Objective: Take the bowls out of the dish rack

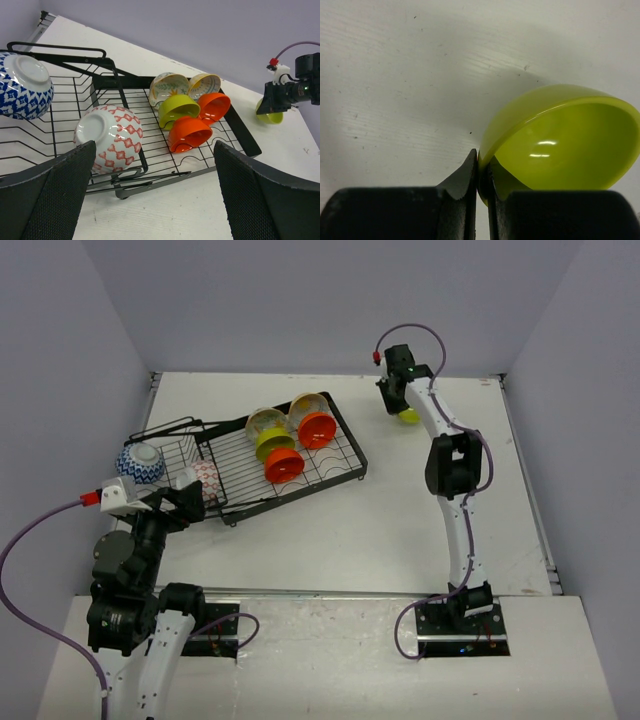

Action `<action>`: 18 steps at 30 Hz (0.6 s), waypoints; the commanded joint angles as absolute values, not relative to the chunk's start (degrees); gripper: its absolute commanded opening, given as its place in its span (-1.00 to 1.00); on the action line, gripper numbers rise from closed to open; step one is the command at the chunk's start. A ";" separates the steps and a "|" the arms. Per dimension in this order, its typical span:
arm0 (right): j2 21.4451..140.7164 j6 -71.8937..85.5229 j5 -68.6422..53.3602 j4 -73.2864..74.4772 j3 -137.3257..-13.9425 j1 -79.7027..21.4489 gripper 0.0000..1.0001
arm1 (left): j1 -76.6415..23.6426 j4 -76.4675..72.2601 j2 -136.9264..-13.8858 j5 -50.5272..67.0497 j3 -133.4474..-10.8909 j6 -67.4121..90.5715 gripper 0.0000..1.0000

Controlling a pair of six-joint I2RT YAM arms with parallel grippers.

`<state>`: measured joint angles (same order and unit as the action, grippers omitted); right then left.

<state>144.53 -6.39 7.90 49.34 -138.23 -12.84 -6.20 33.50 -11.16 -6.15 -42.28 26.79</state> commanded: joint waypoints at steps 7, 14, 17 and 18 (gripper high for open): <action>144.49 -14.32 7.38 46.76 -137.37 -14.15 -0.95 | -6.50 31.03 -11.87 -5.36 -42.10 25.14 1.00; 144.41 -13.45 7.03 46.67 -137.64 -14.94 -0.36 | -6.50 31.20 -11.78 -5.80 -42.10 25.31 1.00; 142.48 -12.48 7.82 45.88 -137.11 -15.38 -0.23 | -6.50 31.29 -11.60 -5.98 -42.10 25.40 1.00; 141.77 -12.05 8.08 45.88 -136.85 -15.55 -0.21 | -6.50 31.29 -11.51 -5.98 -42.10 25.40 1.00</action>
